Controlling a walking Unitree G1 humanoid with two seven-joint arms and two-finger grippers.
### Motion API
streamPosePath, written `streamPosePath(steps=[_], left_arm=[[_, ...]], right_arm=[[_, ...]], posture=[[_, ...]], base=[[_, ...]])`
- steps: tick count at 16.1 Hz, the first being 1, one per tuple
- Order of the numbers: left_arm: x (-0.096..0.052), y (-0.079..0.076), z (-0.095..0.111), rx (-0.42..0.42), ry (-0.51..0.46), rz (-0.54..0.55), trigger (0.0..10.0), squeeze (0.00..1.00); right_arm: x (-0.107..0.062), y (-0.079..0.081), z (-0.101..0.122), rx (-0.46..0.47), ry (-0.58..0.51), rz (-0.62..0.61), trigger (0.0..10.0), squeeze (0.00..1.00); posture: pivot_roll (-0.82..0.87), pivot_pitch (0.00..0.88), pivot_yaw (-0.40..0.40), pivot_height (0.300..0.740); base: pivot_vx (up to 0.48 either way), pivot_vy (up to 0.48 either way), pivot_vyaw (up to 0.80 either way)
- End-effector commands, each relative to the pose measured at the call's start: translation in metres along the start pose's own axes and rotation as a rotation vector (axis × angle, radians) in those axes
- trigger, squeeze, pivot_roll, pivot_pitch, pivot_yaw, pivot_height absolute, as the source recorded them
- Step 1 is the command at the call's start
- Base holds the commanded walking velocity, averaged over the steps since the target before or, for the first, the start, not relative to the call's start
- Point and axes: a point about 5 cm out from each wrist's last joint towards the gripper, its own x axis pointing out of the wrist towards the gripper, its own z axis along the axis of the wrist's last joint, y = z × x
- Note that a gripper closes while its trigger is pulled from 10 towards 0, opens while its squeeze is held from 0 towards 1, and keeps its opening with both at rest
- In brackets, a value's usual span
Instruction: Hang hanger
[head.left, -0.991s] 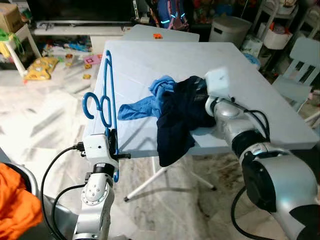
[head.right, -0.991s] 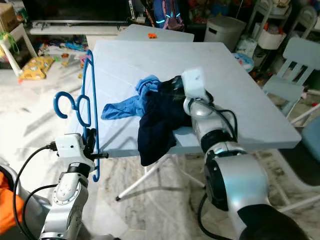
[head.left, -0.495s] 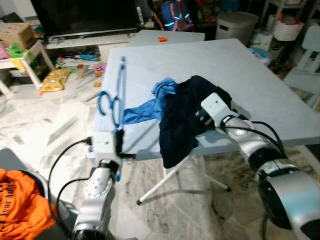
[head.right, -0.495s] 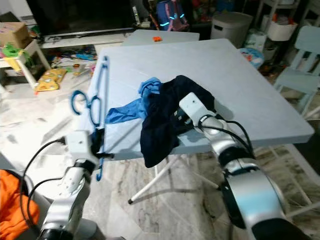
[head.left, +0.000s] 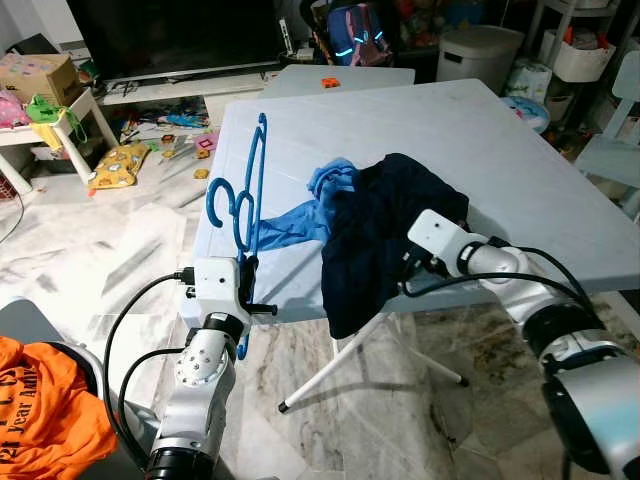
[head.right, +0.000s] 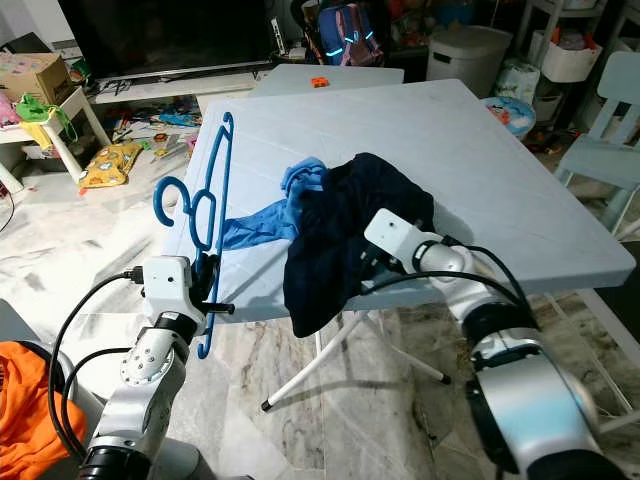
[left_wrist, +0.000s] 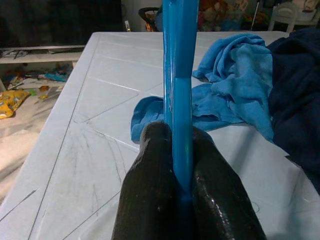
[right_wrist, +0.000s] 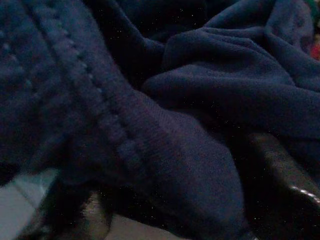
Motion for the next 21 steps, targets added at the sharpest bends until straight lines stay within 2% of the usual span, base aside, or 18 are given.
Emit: streamPosePath(steps=[1, 3, 4, 6, 10, 14, 17, 18, 19, 21], left_arm=[[0.001, 0.003, -0.001, -0.001, 0.011, 0.013, 10.0, 0.00], [0.000, 0.004, -0.002, -0.004, 0.011, 0.020, 10.0, 0.00], [0.000, 0.005, -0.002, -0.007, 0.011, 0.027, 10.0, 0.00], [-0.001, 0.004, -0.004, -0.008, 0.015, 0.025, 10.0, 0.00], [0.001, 0.001, -0.004, -0.008, 0.019, 0.013, 10.0, 0.00], [0.000, 0.001, -0.005, -0.007, 0.023, 0.012, 10.0, 0.00], [0.000, 0.000, -0.005, -0.009, 0.026, 0.011, 10.0, 0.00], [0.000, 0.000, -0.006, -0.010, 0.026, 0.012, 10.0, 0.00], [0.000, 0.000, -0.006, -0.011, 0.026, 0.013, 10.0, 0.00], [-0.002, 0.000, -0.006, -0.013, 0.025, 0.017, 10.0, 0.00]], right_arm=[[-0.006, 0.009, -0.018, -0.019, 0.064, 0.105, 10.0, 1.00], [-0.012, 0.005, -0.024, 0.012, 0.053, 0.145, 10.0, 1.00], [-0.020, -0.007, -0.027, 0.007, 0.036, 0.107, 10.0, 1.00], [-0.023, -0.014, -0.027, 0.011, 0.026, 0.086, 10.0, 1.00], [-0.033, -0.015, -0.035, 0.016, 0.023, 0.176, 10.0, 1.00], [-0.045, -0.018, -0.039, 0.098, -0.038, 0.279, 10.0, 1.00], [-0.038, 0.001, -0.016, 0.199, -0.206, 0.414, 10.0, 1.00], [-0.033, 0.016, -0.006, 0.228, -0.266, 0.488, 10.0, 1.00], [-0.031, 0.021, -0.003, 0.242, -0.282, 0.510, 10.0, 1.00], [-0.025, 0.044, 0.009, 0.301, -0.346, 0.599, 10.0, 1.00]], posture=[[-0.01, 0.000, 0.068, 0.740], [-0.01, 0.000, 0.064, 0.740], [-0.01, 0.000, 0.064, 0.740], [-0.02, 0.000, 0.068, 0.740], [-0.03, 0.000, 0.080, 0.740], [-0.03, 0.000, 0.079, 0.740], [-0.03, 0.000, 0.075, 0.740], [-0.03, 0.000, 0.075, 0.740], [-0.03, 0.000, 0.073, 0.740], [-0.02, 0.000, 0.068, 0.740]], base=[[0.000, 0.000, 0.00], [0.000, 0.000, 0.00], [0.000, 0.000, 0.00], [0.000, 0.000, 0.00], [0.000, 0.000, 0.00], [0.000, 0.000, 0.00], [0.000, 0.000, 0.00], [0.000, 0.000, 0.00], [0.000, 0.000, 0.00], [0.000, 0.000, 0.00]])
